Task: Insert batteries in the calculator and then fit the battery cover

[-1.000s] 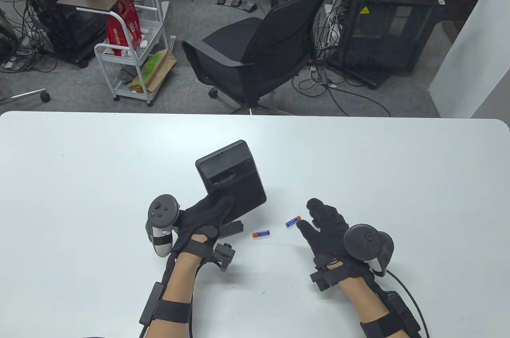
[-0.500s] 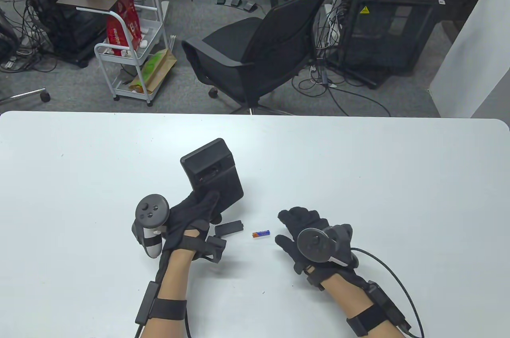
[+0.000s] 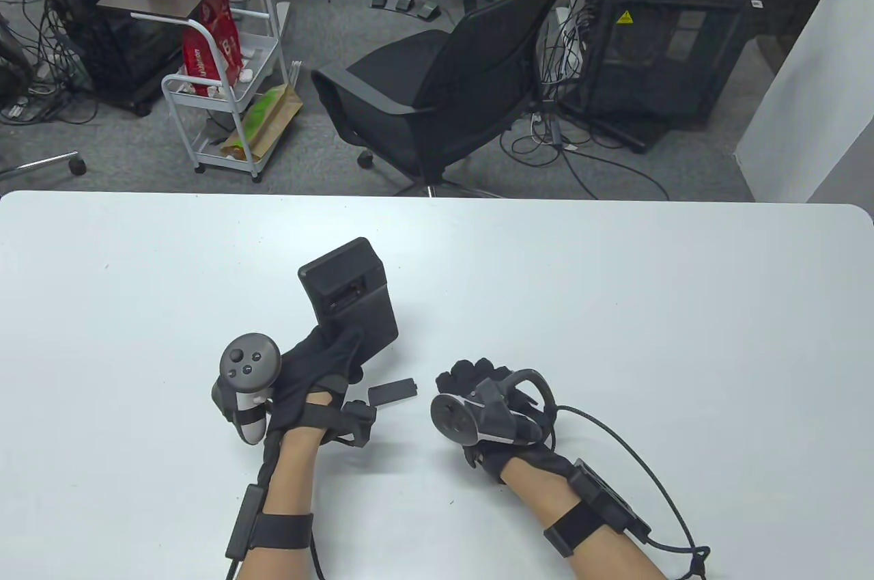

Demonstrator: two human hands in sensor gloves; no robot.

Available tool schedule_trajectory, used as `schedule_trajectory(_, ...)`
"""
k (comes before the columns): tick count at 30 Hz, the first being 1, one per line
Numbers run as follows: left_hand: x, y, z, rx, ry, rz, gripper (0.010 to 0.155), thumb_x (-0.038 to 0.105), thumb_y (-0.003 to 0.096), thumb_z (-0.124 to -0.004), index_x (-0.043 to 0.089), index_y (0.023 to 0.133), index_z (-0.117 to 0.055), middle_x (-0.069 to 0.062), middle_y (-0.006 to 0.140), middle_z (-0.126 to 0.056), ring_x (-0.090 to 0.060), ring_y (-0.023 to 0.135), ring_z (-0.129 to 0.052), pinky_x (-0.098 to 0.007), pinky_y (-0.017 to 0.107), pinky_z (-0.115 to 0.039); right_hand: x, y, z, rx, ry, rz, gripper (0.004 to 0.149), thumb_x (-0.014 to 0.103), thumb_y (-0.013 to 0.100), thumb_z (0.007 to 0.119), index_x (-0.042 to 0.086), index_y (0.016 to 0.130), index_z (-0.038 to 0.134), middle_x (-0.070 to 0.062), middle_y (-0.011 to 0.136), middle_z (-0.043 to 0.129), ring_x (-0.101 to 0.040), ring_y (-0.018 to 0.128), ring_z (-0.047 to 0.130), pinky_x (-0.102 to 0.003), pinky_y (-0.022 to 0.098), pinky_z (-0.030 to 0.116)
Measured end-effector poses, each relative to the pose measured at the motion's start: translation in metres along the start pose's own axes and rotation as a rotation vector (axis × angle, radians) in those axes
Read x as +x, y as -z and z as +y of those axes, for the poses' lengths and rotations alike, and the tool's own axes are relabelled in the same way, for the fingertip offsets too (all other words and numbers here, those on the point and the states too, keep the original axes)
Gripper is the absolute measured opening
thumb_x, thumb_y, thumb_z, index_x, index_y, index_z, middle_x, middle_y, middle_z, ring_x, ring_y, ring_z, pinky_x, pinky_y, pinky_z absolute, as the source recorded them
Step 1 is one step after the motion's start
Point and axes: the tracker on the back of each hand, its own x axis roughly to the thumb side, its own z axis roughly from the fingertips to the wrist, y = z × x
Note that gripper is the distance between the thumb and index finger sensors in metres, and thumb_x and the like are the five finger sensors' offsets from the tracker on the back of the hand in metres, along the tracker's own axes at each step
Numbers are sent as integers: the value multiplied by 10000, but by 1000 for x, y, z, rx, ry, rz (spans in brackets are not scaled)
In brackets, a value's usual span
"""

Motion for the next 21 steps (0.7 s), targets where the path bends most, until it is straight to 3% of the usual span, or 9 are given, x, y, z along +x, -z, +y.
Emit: schedule_trajectory(21, -5, 0, 8, 40, 31, 43, 597, 545, 363, -857, 129, 788, -910, -145, 703, -978, -259, 329, -1098, -455, 328, -869, 21, 32, 20, 131, -146, -10, 452, 251, 426, 947, 107, 844, 853, -188, 851, 789, -430, 643, 855, -554, 452, 747)
